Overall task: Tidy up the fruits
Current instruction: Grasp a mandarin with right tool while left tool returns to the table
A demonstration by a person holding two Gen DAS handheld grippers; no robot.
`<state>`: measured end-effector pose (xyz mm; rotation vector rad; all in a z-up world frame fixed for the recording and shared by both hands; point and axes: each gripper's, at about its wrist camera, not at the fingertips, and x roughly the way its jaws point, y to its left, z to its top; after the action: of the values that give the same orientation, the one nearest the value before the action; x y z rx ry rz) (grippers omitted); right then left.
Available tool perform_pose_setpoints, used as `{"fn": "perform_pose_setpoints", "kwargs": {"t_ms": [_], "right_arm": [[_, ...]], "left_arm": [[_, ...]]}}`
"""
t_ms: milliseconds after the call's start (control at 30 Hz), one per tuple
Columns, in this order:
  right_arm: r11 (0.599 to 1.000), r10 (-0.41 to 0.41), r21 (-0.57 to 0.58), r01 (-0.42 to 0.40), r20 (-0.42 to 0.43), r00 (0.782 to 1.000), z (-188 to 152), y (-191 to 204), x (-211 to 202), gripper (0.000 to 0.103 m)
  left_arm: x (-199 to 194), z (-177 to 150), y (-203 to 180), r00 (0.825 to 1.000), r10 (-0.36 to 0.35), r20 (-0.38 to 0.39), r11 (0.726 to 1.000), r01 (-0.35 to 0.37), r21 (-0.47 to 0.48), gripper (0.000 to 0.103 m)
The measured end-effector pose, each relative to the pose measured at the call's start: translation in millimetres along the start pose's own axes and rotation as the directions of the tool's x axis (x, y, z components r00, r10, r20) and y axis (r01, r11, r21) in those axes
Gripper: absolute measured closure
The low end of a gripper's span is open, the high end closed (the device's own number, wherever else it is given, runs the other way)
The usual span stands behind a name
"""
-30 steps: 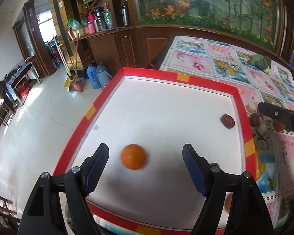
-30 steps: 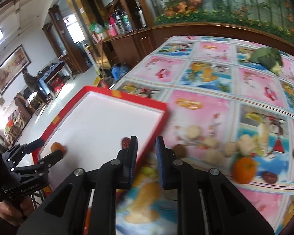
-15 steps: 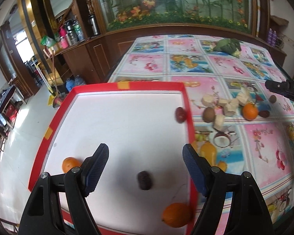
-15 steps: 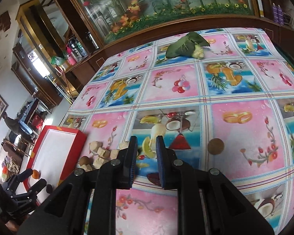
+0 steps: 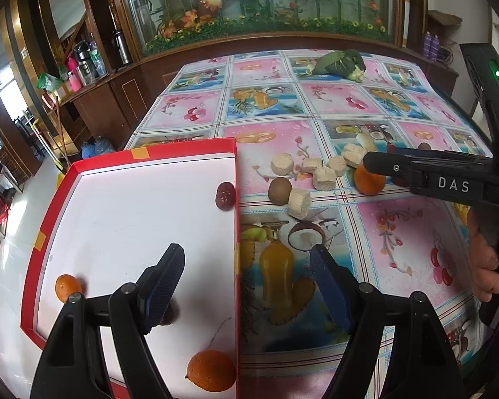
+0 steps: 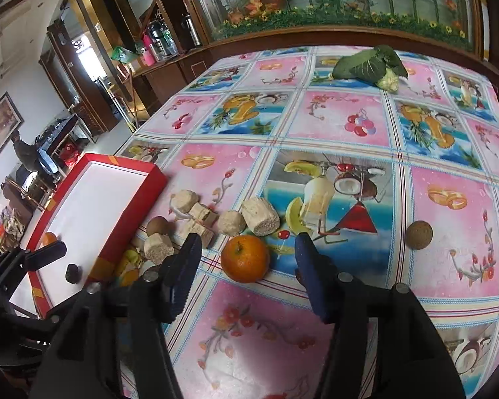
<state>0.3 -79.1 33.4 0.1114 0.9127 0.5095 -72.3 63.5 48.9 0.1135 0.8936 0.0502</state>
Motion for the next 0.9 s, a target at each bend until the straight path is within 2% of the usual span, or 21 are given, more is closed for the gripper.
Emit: {"fn": "perform_pose_setpoints", "kwargs": {"t_ms": [267,433,533,667,733,867,900], "right_arm": [[1.000,-0.015,-0.027,0.015,-0.004,1.000,-1,7,14,0.044],[0.997,-0.056,-0.064,0.052,-0.063,0.996,-6,11,31,0.065],[0.994,-0.077,-0.085,0.072,-0.061,0.995,-9,13,31,0.066],[0.993,-0.107,-0.044,0.105,-0.047,0.993,-6,5,22,0.066],[0.996,-0.090,-0.004,0.090,-0.025,0.996,-2,-2,14,0.066],[0.992,-0.087,0.089,0.086,0.007,0.996,5,-19,-2,0.066],[0.990,-0.088,0.107,0.087,0.011,0.996,6,-23,-4,0.066]], "left_arm": [[-2,0,6,1.000,0.011,0.006,0.999,-0.011,-0.030,0.025],[-3,2,-2,1.000,-0.029,0.001,0.999,0.029,-0.016,0.025],[-2,5,-7,0.999,-0.043,-0.001,0.999,0.043,-0.014,0.025],[6,10,-13,0.998,-0.063,-0.015,0.998,0.063,-0.018,0.026],[13,13,-18,0.997,-0.069,-0.031,0.997,0.069,-0.021,0.032],[26,20,-29,0.993,-0.098,-0.058,0.995,0.097,-0.021,0.035],[28,21,-30,0.993,-0.102,-0.063,0.995,0.100,-0.023,0.040]]}}
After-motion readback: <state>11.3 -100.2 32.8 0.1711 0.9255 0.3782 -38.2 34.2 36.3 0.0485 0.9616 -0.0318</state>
